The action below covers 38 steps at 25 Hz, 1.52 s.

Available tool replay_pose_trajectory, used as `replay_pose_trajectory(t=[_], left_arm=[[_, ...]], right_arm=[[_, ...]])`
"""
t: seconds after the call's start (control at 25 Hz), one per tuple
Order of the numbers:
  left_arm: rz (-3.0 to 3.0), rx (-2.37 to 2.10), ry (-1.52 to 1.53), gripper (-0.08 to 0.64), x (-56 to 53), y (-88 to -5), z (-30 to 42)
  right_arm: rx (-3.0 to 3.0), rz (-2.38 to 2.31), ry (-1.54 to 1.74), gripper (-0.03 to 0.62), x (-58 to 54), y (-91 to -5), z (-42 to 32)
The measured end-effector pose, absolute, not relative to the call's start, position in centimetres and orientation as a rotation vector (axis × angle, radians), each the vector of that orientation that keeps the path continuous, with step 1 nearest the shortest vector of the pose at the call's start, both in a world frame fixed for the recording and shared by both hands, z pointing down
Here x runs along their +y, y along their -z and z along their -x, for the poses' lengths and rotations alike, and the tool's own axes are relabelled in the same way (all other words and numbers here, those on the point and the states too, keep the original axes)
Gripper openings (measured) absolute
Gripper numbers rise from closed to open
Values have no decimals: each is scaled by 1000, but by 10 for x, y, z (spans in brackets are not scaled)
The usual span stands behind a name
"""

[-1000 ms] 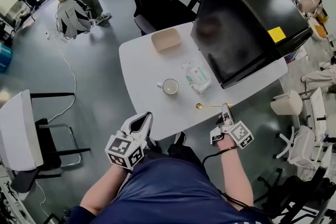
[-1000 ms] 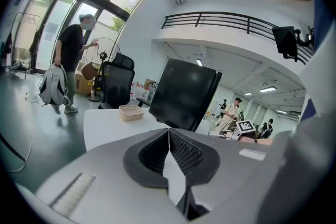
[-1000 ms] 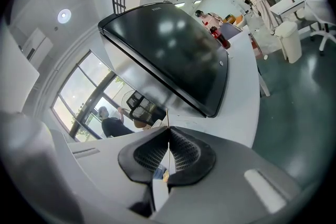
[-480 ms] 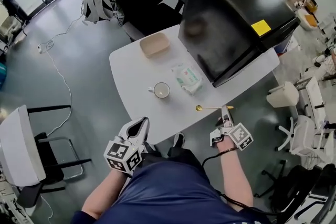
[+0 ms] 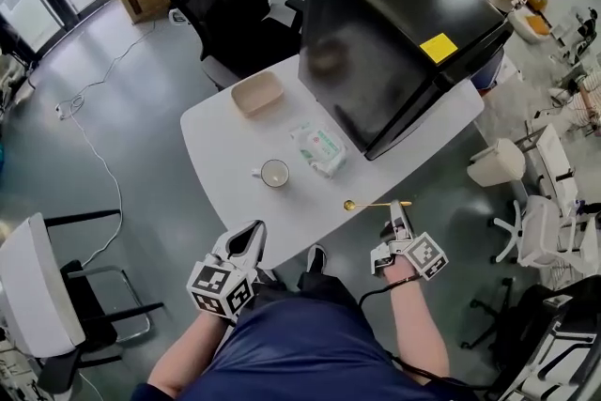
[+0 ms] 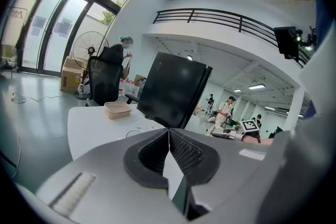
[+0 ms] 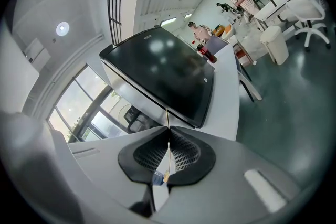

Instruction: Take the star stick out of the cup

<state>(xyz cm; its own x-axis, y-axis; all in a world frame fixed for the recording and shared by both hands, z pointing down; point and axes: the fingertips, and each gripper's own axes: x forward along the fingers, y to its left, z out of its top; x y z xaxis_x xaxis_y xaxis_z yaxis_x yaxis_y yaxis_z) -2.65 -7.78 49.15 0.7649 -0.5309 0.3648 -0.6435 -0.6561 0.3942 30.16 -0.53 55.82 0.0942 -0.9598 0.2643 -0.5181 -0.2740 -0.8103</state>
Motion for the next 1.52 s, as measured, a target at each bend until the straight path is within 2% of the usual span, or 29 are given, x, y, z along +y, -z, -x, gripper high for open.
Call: replay_pose_trajectory(t=[0.76, 1.36, 1.52], left_arm=[[-2397, -997, -275, 5, -77, -494, 59], [-2383, -1032, -271, 5, -79, -490, 65], [-2383, -1030, -273, 5, -81, -488, 66]], right_arm=[[1544, 1787, 1196, 12, -32, -564, -259], [1732, 1635, 1095, 12, -61, -530, -235], [1775, 1731, 1079, 12, -59, -532, -233]])
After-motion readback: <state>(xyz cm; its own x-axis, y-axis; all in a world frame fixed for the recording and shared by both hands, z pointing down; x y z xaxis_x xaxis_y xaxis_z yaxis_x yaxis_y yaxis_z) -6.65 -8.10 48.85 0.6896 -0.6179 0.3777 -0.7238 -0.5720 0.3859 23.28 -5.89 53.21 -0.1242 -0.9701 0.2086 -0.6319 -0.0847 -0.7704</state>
